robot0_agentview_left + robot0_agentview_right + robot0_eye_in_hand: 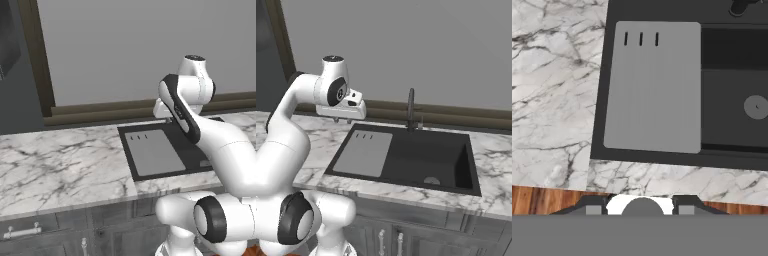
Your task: Place the bowl with cake and the cupcake onto the tray.
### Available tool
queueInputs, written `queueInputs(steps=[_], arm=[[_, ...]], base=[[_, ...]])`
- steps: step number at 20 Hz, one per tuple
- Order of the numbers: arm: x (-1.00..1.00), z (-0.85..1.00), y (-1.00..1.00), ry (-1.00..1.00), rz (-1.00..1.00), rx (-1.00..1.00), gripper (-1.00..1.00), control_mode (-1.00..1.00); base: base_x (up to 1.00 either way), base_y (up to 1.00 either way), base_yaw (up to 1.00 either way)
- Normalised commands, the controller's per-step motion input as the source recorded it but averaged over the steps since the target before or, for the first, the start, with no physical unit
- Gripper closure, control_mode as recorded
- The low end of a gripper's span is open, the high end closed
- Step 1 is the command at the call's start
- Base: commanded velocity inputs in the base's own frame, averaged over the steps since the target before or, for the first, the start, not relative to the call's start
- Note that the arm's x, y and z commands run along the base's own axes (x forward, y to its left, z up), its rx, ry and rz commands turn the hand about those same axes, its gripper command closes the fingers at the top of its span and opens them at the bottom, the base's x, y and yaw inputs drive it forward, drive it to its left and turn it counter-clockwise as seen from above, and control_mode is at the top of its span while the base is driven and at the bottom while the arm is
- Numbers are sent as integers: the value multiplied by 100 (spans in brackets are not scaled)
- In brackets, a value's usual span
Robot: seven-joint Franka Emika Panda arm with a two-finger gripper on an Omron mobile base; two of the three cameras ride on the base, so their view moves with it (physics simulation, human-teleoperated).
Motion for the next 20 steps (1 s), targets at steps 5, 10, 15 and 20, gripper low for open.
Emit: queueInputs(steps=[5,10,15,20], arm=[[0,0,0,0,0,0,-100,100],[0,0,0,0,0,0,-100,100],[0,0,0,0,0,0,-100,100],[0,0,0,0,0,0,-100,100]], base=[[-2,0,0],[-20,0,-10],[-13,0,-45],[-5,0,-56]])
